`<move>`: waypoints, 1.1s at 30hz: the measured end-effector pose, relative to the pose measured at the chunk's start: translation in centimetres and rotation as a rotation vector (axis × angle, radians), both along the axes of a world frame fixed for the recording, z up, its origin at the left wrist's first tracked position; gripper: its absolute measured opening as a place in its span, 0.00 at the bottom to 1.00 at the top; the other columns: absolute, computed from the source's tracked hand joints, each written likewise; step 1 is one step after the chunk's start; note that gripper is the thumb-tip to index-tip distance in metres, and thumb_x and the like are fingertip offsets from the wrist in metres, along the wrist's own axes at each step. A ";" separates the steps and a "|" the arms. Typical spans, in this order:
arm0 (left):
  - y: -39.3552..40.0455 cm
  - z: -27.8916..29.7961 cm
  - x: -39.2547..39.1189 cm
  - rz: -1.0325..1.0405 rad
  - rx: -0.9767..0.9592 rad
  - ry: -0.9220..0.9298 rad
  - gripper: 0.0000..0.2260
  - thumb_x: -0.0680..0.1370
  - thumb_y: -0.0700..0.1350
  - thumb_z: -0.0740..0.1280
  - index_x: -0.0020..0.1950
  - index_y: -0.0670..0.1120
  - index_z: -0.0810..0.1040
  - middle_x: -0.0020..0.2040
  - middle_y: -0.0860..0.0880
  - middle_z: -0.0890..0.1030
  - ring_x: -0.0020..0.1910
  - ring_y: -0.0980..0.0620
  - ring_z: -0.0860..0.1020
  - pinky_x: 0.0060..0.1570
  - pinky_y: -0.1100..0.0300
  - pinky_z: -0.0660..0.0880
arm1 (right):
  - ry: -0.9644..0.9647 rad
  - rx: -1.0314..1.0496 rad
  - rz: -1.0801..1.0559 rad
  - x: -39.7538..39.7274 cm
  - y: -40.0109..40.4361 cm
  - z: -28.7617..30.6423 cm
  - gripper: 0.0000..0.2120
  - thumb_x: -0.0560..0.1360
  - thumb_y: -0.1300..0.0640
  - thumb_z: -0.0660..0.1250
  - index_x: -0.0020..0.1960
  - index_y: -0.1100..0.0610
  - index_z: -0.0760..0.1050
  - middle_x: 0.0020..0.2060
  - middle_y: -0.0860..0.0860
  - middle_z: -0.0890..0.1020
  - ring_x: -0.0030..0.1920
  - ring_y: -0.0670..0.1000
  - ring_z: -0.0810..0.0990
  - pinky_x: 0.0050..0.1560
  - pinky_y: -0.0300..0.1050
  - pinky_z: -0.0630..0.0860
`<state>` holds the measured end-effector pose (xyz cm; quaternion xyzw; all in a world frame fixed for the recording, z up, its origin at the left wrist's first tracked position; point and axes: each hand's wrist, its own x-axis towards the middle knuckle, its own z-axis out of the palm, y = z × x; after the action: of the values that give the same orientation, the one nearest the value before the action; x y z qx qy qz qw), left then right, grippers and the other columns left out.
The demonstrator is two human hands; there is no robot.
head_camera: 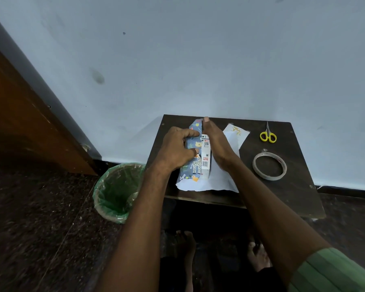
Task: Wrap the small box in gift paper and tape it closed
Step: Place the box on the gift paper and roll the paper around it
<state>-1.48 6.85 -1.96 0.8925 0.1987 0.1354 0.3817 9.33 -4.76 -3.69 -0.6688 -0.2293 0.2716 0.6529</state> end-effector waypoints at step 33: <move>-2.3 1.2 -0.5 0.017 0.015 0.044 0.20 0.77 0.32 0.73 0.68 0.43 0.84 0.39 0.55 0.80 0.37 0.60 0.77 0.40 0.81 0.69 | -0.318 -0.551 -0.300 -1.3 -8.1 1.7 0.25 0.72 0.60 0.73 0.67 0.57 0.71 0.52 0.52 0.81 0.51 0.54 0.79 0.44 0.46 0.72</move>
<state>-1.99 4.54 -0.71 0.8964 0.2135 0.1207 0.3692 8.01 -12.91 -2.01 -0.8802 -0.1453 0.1166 0.4365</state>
